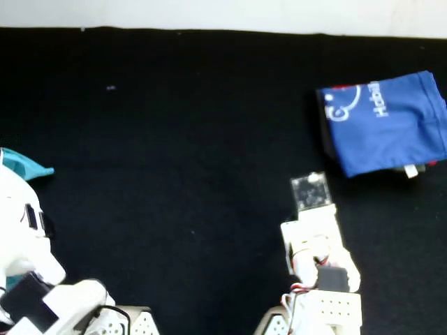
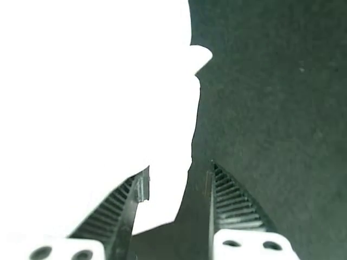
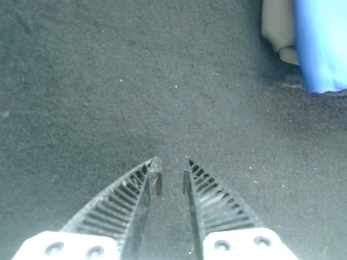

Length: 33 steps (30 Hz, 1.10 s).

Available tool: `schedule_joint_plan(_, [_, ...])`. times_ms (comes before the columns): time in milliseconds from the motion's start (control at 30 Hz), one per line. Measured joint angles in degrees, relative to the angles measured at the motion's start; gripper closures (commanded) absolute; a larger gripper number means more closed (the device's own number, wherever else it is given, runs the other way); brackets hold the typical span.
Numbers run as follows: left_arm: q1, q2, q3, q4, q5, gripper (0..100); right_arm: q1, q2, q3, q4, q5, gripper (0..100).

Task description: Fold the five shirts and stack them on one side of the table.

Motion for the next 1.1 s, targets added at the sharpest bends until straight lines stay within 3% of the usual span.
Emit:
schedule_joint_plan(133, [0.09, 0.79, 0.00, -2.46, 0.00, 100, 0.00, 0.00, 0.00, 0.00, 0.00, 92.1])
schedule_joint_plan(433, [0.18, 0.35, -0.70, -4.04, 0.00, 99, 0.00, 0.00, 0.09, 0.00, 0.00, 92.1])
schedule_joint_plan(700, [1.49, -16.09, -10.29, 8.00, 2.99, 99, 0.00, 0.00, 0.09, 0.00, 0.00, 92.1])
schedule_joint_plan(900, [12.40, -34.99, -13.80, 14.15, 8.00, 99, 0.00, 0.00, 0.09, 0.00, 0.00, 92.1])
schedule_joint_plan(1100, [33.67, -53.80, -13.80, 14.42, 12.84, 99, 0.00, 0.00, 0.09, 0.00, 0.00, 92.1])
